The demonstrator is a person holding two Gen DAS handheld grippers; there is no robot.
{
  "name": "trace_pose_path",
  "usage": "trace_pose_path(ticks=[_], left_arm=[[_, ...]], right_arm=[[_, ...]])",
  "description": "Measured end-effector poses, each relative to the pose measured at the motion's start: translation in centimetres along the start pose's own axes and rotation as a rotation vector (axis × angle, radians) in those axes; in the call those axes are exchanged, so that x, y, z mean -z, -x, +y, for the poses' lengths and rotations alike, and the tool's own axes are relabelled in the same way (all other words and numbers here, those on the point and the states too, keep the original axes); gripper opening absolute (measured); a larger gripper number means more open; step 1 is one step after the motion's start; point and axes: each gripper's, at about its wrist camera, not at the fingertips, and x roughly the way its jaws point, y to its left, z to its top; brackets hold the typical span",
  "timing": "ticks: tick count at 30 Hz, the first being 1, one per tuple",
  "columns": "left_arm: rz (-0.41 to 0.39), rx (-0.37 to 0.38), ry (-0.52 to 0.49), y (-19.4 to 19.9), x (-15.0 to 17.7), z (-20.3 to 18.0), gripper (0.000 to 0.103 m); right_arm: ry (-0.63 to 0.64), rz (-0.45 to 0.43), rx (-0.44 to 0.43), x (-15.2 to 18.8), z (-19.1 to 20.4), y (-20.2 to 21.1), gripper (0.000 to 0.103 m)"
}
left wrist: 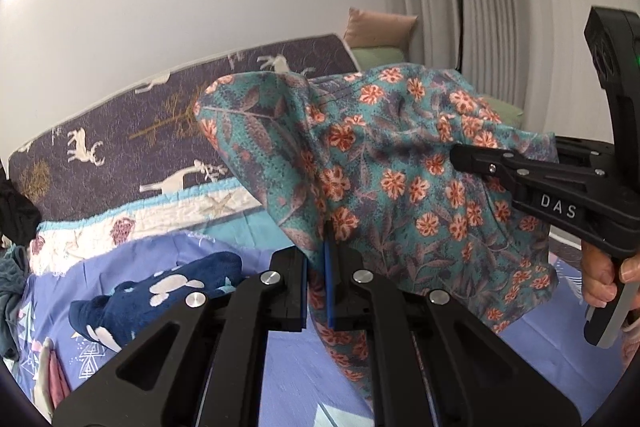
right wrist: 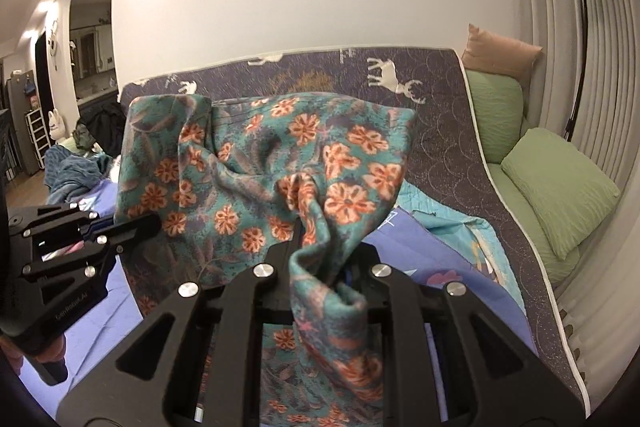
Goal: Fold small clothes
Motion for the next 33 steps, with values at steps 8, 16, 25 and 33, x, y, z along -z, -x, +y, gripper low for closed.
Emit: trace_pose_path(ticks=[8, 16, 25, 33], left_arm=[[0.112, -0.249, -0.047, -11.4, 2.2, 1.9, 0.048], [0.234, -0.18, -0.109, -13.3, 9.0, 2.8, 0.049], [0.278, -0.186, -0.258, -11.6, 14.8, -0.9, 0.05], [0.158, -0.101, -0.14, -2.3, 13.5, -0.2, 0.065]], right_arm=[[-0.075, 0.162, 0.21, 0.7, -1.3, -11.4, 0.064], [-0.122, 0.276, 0.118, 8.2, -1.4, -14.5, 0.061], [-0.085, 0.396, 0.148, 16.4, -0.4, -12.9, 0.061], [-0.125, 0.29, 0.14, 16.5, 1.2, -3.6, 0.061]])
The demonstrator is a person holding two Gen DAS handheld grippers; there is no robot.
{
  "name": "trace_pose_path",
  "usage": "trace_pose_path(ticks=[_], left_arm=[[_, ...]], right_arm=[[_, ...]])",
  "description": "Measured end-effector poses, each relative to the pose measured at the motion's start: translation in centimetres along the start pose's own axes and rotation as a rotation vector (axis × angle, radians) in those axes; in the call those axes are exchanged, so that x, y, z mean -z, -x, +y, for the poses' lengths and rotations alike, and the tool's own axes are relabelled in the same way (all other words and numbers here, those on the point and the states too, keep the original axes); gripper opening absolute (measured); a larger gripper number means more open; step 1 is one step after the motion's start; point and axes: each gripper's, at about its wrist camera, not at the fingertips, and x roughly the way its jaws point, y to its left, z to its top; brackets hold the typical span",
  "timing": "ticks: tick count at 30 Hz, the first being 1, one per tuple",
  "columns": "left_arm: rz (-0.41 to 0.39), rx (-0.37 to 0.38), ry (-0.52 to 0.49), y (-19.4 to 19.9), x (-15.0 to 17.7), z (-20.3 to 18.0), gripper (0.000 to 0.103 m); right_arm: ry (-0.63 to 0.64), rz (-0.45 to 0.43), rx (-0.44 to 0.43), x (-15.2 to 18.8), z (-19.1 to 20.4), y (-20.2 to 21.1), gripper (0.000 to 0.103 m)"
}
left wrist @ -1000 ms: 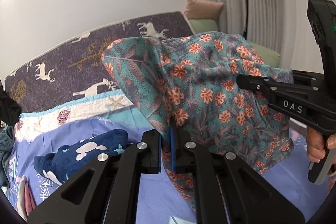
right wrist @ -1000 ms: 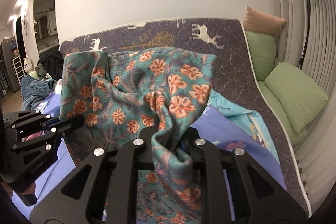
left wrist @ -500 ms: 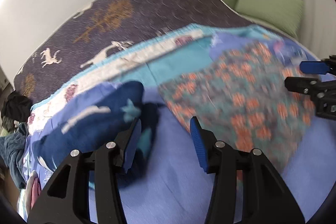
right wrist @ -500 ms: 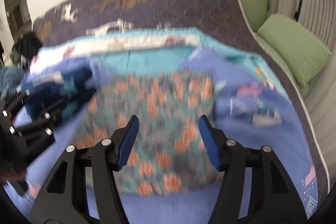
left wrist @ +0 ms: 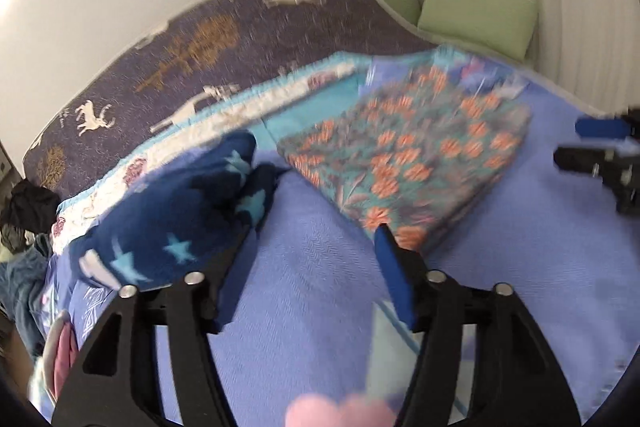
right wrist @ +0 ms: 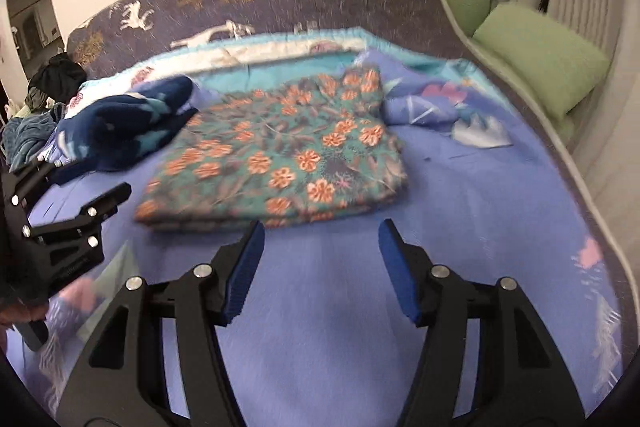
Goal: Fold small clothes
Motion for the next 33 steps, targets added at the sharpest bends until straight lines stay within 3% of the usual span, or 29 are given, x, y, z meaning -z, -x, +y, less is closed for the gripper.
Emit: trace_pose_path(ticks=[6, 15, 23, 33], left_arm=[[-0.09, 0.036, 0.079, 8.4, 0.4, -0.2, 0.079], [-0.221, 0.073, 0.145, 19.1, 2.8, -1.0, 0.088], [-0.216, 0.022, 0.172, 24.0, 5.9, -1.4, 0.101], [-0.171, 0.018, 0.242, 26.9, 9.6, -0.6, 0.101]], right_arm=[[-0.008, -0.108, 0.0, 2.6, 2.1, 8.8, 0.069], [-0.033, -0.246, 0.023, 7.1, 4.6, 19.3, 0.078], [-0.046, -0.265, 0.047, 9.7, 6.1, 23.5, 0.079], [-0.052, -0.261, 0.118, 12.0, 8.3, 26.4, 0.08]])
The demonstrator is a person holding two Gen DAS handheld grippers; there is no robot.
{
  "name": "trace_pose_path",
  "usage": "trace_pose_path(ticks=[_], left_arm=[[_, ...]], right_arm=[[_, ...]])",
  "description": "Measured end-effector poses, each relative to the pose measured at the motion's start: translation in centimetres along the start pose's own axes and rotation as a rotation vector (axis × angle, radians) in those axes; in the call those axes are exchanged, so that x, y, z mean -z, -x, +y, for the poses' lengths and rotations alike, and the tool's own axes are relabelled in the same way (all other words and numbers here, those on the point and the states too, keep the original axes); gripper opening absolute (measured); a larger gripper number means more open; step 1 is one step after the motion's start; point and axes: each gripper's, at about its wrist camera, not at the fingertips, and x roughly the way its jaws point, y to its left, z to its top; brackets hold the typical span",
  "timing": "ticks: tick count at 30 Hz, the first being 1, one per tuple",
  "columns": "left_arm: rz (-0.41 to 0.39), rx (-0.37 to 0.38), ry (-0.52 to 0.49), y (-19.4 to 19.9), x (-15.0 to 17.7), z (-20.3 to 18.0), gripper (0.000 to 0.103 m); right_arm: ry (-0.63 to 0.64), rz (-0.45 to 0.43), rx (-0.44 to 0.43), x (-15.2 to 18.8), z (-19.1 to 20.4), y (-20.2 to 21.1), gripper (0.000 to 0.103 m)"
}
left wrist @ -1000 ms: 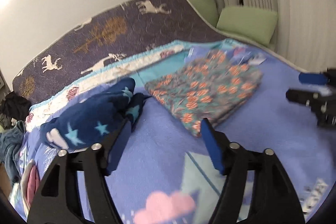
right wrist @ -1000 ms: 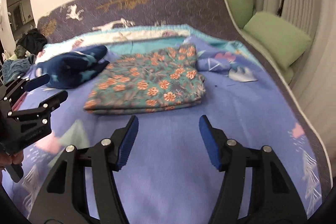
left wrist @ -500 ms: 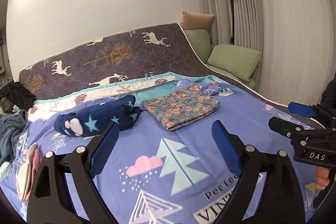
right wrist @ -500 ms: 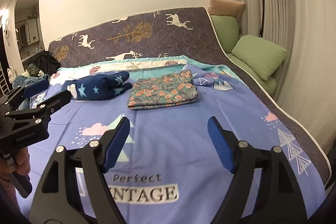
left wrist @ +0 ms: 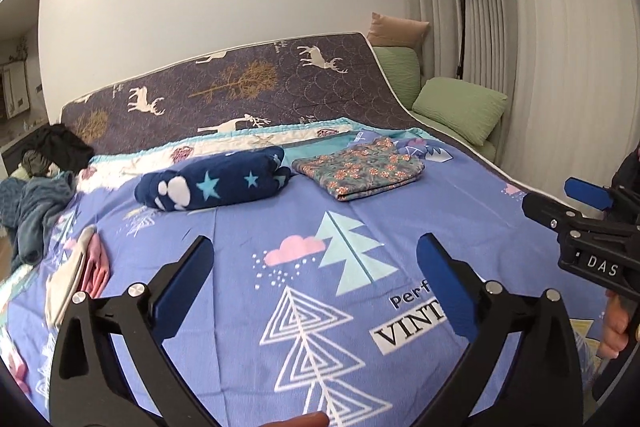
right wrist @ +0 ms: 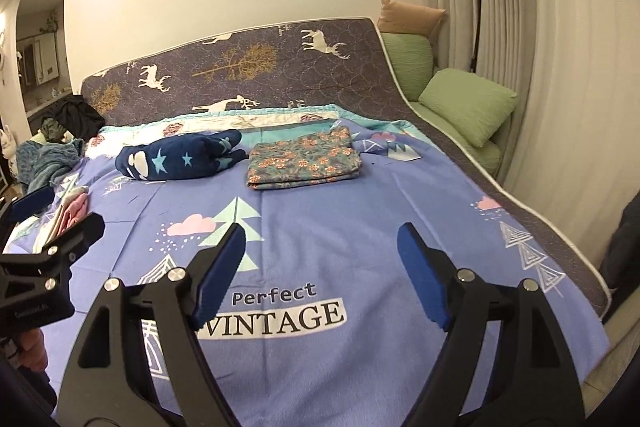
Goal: Fold small clothes
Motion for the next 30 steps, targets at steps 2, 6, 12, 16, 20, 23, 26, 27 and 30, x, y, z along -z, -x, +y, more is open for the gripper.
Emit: trace_pose_path(ticks=[2, 6, 12, 16, 20, 23, 26, 27, 30], left_arm=[[-0.002, 0.0, 0.006, 0.4, 0.2, 0.3, 0.101], [-0.013, -0.016, -0.002, 1.2, 0.4, 0.4, 0.101], [0.0, -0.015, 0.006, 1.4, 0.4, 0.3, 0.101], [0.007, -0.021, 0.004, 1.2, 0.5, 0.2, 0.101], [0.012, -0.024, 0.0, 1.0, 0.5, 0.1, 0.101], [0.015, -0.027, 0.0, 0.9, 0.5, 0.1, 0.101], [0.016, -0.028, -0.001, 0.9, 0.5, 0.0, 0.101], [0.016, -0.029, -0.003, 0.9, 0.5, 0.0, 0.101], [0.017, -0.03, -0.008, 0.8, 0.6, 0.0, 0.101]], right_arm=[[-0.004, 0.001, -0.002, 0.2, 0.3, 0.7, 0.081], [-0.007, 0.012, -0.015, 0.5, 0.9, 1.7, 0.081], [0.003, 0.017, -0.012, 0.7, 1.4, 2.1, 0.081], [0.003, 0.02, -0.01, 0.8, 1.5, 1.9, 0.081], [0.005, 0.018, -0.004, 0.7, 1.4, 1.8, 0.081], [0.005, 0.021, -0.001, 0.8, 1.4, 1.8, 0.081], [0.005, 0.024, -0.001, 0.8, 1.3, 1.6, 0.081], [0.005, 0.024, -0.001, 0.8, 1.3, 1.5, 0.081], [0.009, 0.027, 0.002, 0.8, 1.3, 1.4, 0.081]])
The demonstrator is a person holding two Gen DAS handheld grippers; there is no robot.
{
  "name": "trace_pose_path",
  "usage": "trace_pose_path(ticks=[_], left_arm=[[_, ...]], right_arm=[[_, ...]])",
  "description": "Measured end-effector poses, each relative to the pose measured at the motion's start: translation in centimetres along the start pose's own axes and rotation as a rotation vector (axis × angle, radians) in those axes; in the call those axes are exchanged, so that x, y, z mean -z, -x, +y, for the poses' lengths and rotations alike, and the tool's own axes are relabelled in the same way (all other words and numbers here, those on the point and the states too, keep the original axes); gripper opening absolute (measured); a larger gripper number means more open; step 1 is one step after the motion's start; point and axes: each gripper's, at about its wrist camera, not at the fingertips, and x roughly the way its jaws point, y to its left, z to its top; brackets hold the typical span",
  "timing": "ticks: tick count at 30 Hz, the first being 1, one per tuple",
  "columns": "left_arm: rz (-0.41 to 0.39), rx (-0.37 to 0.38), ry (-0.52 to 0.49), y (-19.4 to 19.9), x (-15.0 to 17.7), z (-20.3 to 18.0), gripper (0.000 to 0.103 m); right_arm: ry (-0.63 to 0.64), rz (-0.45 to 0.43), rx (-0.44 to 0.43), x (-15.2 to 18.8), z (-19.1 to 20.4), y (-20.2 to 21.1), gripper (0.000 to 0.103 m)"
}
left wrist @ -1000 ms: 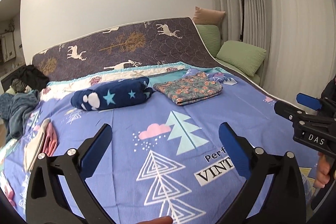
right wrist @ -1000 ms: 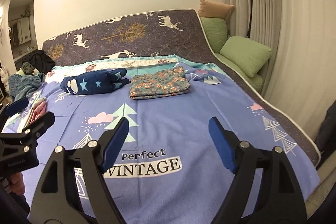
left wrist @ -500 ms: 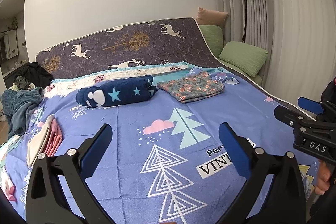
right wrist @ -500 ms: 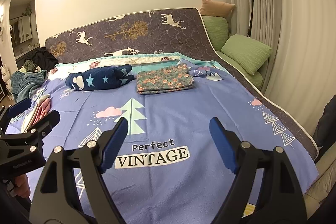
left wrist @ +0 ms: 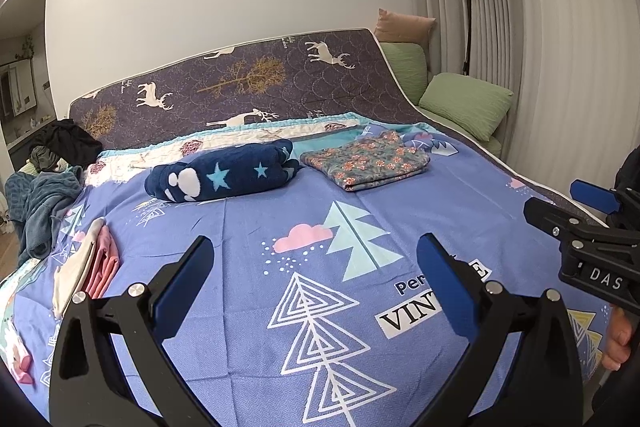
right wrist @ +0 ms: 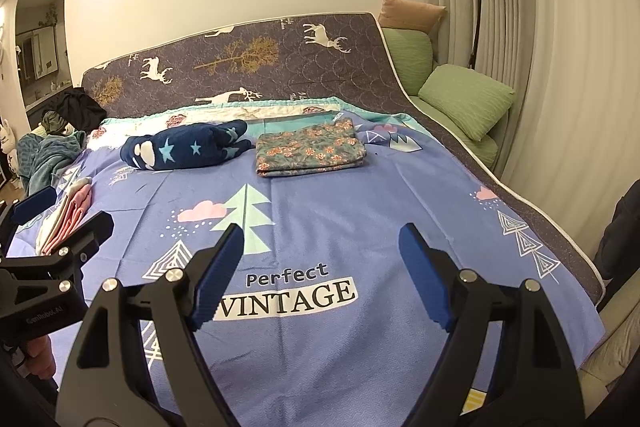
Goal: Fold small clothes
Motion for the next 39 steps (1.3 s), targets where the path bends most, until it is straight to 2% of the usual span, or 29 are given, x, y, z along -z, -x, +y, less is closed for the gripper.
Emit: trace_pose_path(ticks=[39], left_arm=[[0.025, -0.009, -0.009, -0.32, 0.54, -0.35, 0.101]], right_arm=[[0.01, 0.013, 0.007, 0.69, 0.01, -0.46, 0.082]])
